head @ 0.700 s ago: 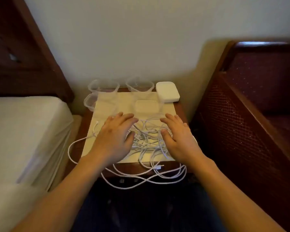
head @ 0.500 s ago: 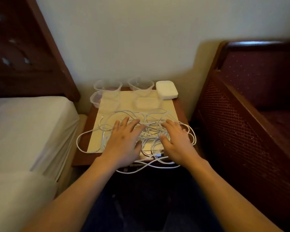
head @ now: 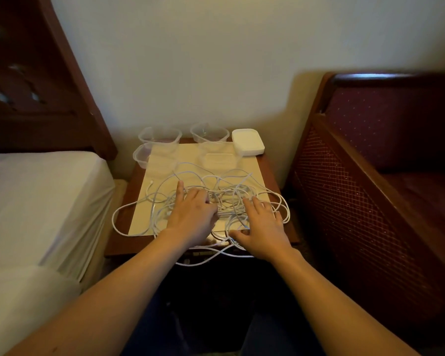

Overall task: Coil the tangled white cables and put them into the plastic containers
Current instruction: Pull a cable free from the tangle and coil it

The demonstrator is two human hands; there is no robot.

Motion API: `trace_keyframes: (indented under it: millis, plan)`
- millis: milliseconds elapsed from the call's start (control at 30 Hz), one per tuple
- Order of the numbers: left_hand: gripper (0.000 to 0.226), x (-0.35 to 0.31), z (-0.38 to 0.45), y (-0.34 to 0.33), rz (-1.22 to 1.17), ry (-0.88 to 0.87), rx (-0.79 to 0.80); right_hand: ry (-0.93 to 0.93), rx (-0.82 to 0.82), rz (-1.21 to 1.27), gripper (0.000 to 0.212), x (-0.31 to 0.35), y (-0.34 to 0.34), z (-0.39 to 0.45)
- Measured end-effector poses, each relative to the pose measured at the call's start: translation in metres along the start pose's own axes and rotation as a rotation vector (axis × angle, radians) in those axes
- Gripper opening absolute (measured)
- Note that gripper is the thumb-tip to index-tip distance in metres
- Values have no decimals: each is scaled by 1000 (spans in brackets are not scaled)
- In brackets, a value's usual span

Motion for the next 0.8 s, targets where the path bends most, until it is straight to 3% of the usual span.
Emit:
trace_keyframes:
  millis: [167, 333, 433, 500, 633, 700, 800]
  plan:
    - [28, 35, 0, 1, -336, 226, -56, -49, -139, -8, 49, -5, 10, 3]
    - [36, 75, -13, 7, -710, 394, -233, -119, -314, 27, 35, -15, 30, 3]
    - [52, 85, -18, 21, -784, 417, -344, -160, -344, 69, 28, -20, 33, 7]
    - [46, 88, -18, 35, -820, 390, -424, -167, -344, 77, 24, -22, 33, 9]
    - [39, 96, -18, 61, -917, 436, -578, -142, -351, 103, 28, -21, 36, 14]
    - [35, 99, -13, 60, -1010, 507, -575, -127, -369, 165, 40, -19, 39, 14]
    - [29, 90, -9, 52, -952, 515, -521, -75, -375, 398, 43, -18, 38, 12]
Point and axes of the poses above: each hand's wrist, its own z-axis towards the middle knuckle, its own y-axis out of the back of the hand, x = y × z, the point moved 10 cm from there along z, towards the middle knuckle, and after that the axes turned 3 degrees about y, right-handed, at the moved point
